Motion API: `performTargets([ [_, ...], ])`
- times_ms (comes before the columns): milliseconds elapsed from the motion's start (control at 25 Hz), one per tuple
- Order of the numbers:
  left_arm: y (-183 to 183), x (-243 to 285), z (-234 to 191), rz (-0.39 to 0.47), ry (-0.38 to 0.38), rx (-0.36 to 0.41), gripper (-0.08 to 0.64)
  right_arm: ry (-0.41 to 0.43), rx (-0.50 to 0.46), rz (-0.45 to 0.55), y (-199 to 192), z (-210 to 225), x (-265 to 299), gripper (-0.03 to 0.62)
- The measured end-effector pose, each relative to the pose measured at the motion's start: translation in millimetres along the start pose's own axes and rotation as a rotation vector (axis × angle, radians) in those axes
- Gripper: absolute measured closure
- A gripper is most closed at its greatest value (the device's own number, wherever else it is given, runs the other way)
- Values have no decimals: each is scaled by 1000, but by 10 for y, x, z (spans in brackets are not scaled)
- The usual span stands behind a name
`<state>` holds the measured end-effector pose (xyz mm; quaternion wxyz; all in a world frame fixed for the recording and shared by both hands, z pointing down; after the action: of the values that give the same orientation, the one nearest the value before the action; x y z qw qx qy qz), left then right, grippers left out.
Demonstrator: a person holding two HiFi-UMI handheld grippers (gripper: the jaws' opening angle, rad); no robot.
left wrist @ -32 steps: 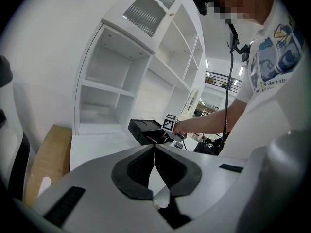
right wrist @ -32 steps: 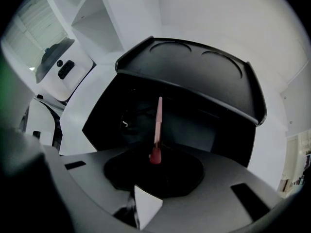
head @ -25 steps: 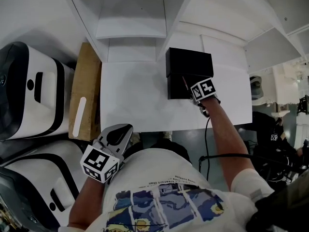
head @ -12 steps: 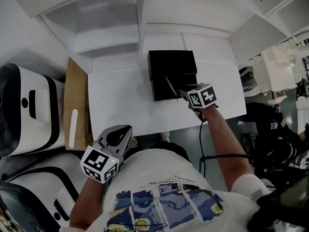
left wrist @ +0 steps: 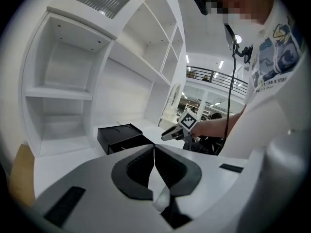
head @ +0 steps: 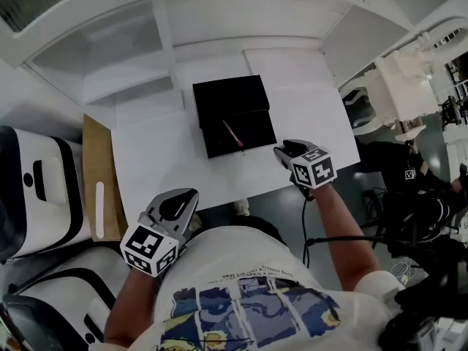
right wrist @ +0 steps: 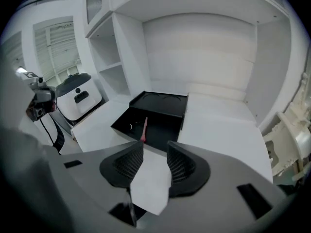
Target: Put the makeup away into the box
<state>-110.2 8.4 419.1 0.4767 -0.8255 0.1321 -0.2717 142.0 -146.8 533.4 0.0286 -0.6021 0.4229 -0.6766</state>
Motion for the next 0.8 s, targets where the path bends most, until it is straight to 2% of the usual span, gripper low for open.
performTargets([
  [400, 102, 279, 95, -28, 4, 17, 545, -34, 82, -92, -727, 345, 207, 345],
  [800, 212, 457, 121, -30, 40, 12, 545, -24, 68, -142, -971, 443, 515, 292],
])
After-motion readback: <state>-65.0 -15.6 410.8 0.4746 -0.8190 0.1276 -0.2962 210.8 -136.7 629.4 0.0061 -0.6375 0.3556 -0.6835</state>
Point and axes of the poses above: the fingertips, and each gripper's own axes: x forward along the fingers, z to its right, y out of its top, the point moved 3 cm from there along -x, backward along the fingers, and after that the axes turned 15 degrees about -y, right-handed, at the moved point
